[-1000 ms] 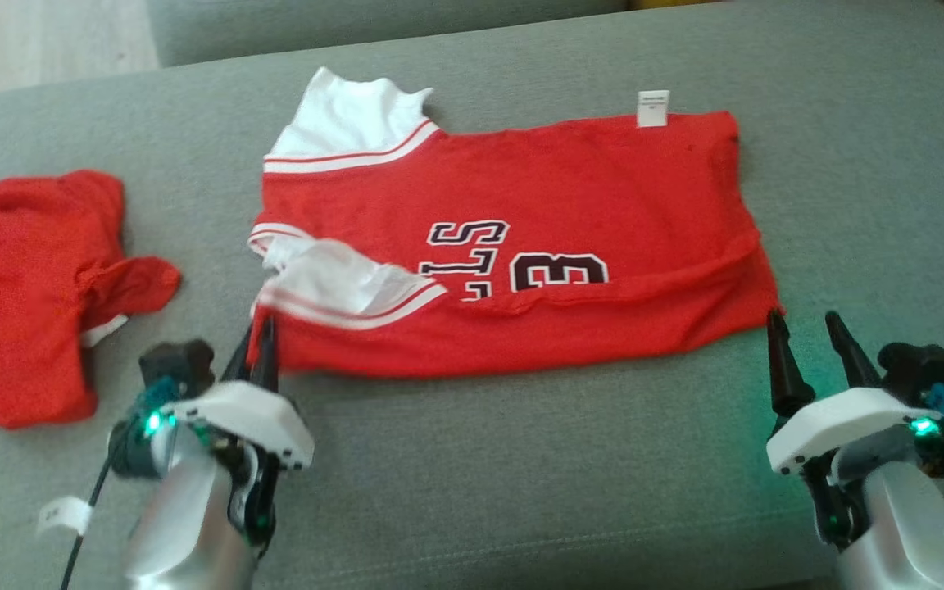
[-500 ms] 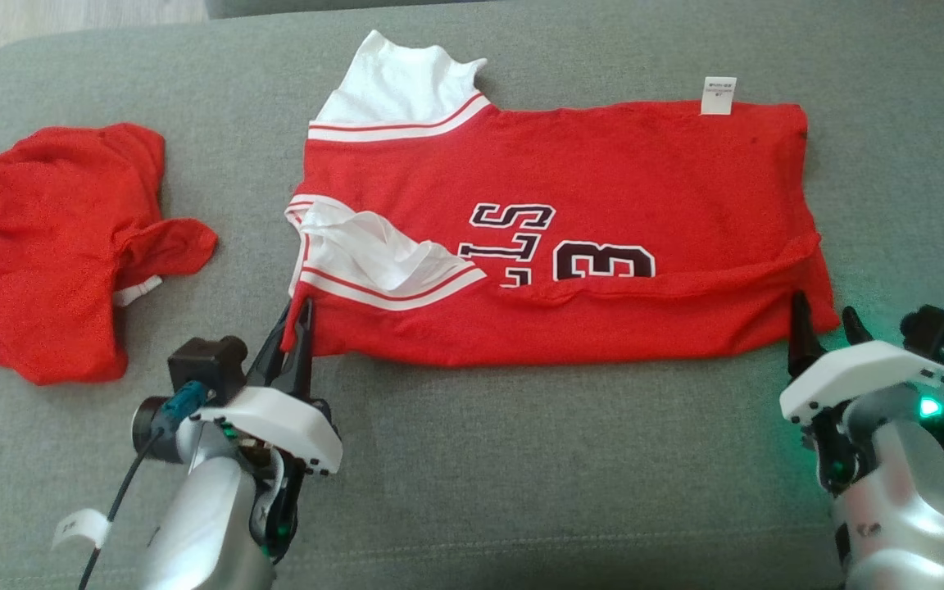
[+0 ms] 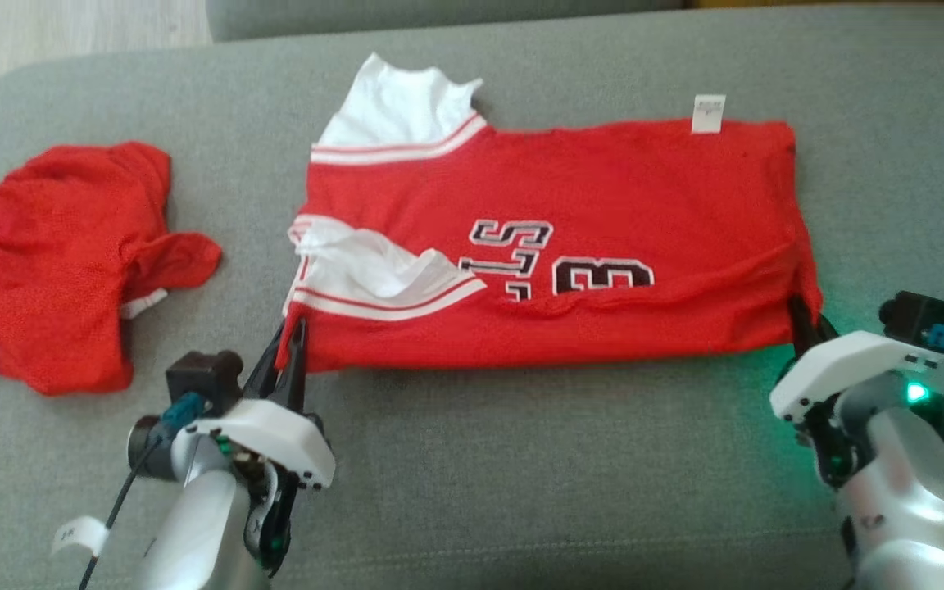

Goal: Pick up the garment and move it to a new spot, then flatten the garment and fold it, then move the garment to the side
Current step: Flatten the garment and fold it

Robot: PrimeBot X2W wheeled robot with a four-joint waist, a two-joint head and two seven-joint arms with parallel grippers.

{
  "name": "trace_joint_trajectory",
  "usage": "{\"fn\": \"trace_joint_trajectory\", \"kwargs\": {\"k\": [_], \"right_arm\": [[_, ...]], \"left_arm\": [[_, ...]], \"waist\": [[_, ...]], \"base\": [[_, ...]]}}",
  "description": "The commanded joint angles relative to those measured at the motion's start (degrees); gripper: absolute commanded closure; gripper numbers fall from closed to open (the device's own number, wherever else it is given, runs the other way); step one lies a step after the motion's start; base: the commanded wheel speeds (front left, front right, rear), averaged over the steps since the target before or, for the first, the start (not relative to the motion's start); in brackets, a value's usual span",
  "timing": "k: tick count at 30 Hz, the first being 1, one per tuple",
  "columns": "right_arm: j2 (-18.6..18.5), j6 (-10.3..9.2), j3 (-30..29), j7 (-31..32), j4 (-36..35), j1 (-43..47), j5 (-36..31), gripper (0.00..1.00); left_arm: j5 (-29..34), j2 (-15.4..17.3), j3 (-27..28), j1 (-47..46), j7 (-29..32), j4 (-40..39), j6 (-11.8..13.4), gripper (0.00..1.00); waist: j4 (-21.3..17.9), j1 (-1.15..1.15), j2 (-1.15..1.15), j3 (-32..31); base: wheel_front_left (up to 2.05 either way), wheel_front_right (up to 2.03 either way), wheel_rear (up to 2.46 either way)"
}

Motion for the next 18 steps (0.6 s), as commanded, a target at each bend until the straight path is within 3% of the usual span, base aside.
{"fn": "trace_joint_trajectory", "kwargs": {"k": [1,11,18], "right_arm": [[-1.26,-0.04,1.52,0.25,-1.93,-0.14,0.61,1.0],[-8.05,-0.04,6.66,12.3,-8.48,6.41,6.1,1.0],[-10.88,-0.04,6.52,20.5,-16.47,13.9,8.94,1.0]], "left_arm": [[-0.07,1.35,2.34,-0.13,-0.36,-1.06,0.28,1.0],[-1.57,3.73,1.9,4.31,1.71,1.87,-1.31,1.0],[-2.57,4.4,0.62,8.26,4.45,-0.5,-2.16,1.0]], "waist": [[-0.26,0.0,0.0,-1.06],[-1.38,0.0,0.0,-6.15],[-1.65,0.0,0.0,-8.04]], "base": [[0.0,0.0,0.0],[0.0,0.0,0.0],[0.0,0.0,0.0]]}}
